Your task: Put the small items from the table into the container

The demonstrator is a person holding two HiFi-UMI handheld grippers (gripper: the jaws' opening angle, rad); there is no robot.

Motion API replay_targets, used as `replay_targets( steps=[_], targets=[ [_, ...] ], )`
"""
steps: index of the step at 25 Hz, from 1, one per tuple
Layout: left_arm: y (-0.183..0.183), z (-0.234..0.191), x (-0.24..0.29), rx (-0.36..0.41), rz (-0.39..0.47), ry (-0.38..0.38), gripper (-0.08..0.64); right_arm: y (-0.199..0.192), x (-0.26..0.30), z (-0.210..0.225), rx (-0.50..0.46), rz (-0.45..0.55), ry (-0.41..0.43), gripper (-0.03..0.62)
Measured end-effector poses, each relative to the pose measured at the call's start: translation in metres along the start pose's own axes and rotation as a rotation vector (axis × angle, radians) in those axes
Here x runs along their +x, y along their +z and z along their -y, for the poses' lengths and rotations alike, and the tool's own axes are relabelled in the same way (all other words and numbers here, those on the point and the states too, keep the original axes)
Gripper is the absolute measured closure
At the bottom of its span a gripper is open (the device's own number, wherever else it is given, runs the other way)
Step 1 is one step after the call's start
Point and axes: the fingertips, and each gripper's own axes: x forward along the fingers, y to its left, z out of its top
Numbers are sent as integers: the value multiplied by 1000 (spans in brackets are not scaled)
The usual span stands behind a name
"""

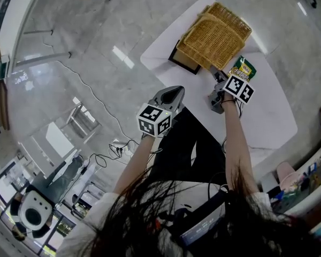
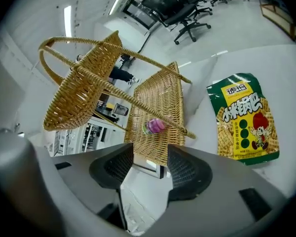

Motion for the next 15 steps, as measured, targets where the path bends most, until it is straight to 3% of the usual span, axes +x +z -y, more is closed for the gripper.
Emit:
replay_targets(
  steps=[7, 15],
  targets=[
    [5, 14, 12, 26, -17, -31, 554, -6, -23, 7, 3, 19, -6, 385],
    [4, 35, 29, 58, -49, -81, 554, -19, -54, 21, -106, -13, -26, 385]
  ],
)
